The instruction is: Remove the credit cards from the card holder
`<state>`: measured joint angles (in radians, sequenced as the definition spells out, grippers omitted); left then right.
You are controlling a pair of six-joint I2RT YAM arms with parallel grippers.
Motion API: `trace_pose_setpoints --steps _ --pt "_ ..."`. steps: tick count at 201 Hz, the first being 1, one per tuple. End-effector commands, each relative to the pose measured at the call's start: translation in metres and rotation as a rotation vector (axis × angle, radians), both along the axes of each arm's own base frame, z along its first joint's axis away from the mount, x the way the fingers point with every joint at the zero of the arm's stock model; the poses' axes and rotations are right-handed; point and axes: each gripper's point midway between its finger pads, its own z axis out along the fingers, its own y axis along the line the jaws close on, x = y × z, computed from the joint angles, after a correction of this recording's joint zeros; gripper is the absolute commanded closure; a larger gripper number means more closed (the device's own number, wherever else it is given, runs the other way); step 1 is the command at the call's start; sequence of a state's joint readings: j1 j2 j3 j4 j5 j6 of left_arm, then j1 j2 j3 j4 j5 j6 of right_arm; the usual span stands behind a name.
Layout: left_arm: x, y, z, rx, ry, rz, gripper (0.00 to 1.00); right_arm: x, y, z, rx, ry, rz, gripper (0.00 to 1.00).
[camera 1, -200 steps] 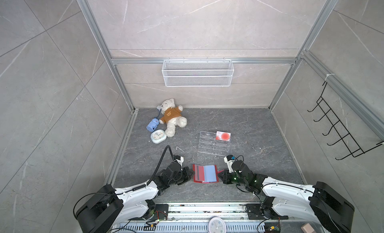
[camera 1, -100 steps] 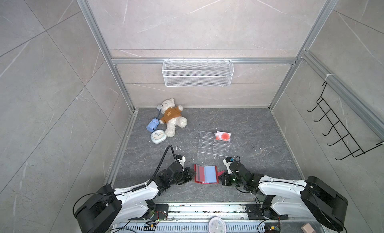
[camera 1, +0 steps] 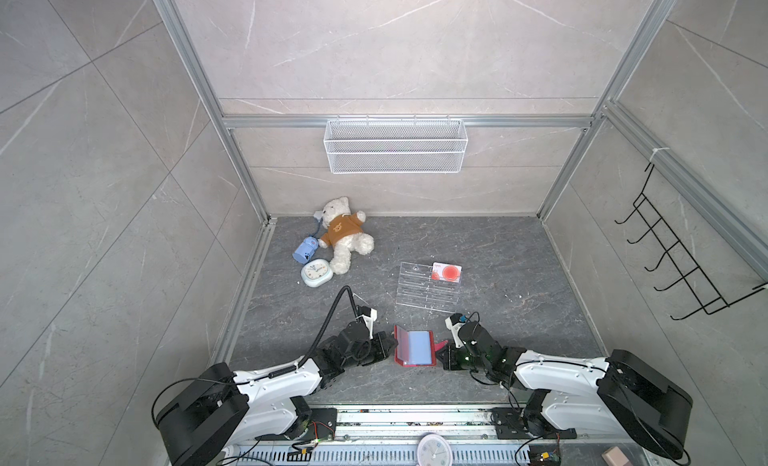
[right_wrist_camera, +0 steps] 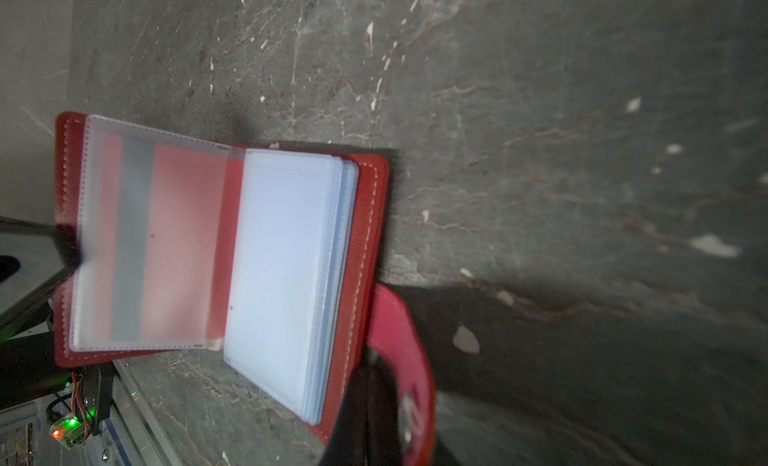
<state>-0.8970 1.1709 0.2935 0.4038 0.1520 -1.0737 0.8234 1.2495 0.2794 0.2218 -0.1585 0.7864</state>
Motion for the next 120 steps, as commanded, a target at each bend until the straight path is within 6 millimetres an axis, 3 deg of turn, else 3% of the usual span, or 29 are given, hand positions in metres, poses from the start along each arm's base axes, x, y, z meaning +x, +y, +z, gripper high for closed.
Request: trace_pose_setpoints --steps 1,66,120 --pt "0.003 -0.027 0.024 -0.055 -0.067 -0.065 1.0 -0.002 0.002 -0.001 0.007 0.013 0.01 0.94" --pt "0.007 -0.062 0.021 -0.086 -0.061 -0.107 1.0 -0.003 0.002 -0.001 0.007 0.014 0.013 0.94" --pt "0.007 -0.066 0.022 -0.106 -0.066 -0.11 1.0 -0.005 0.001 -0.002 0.001 0.015 0.015 0.94"
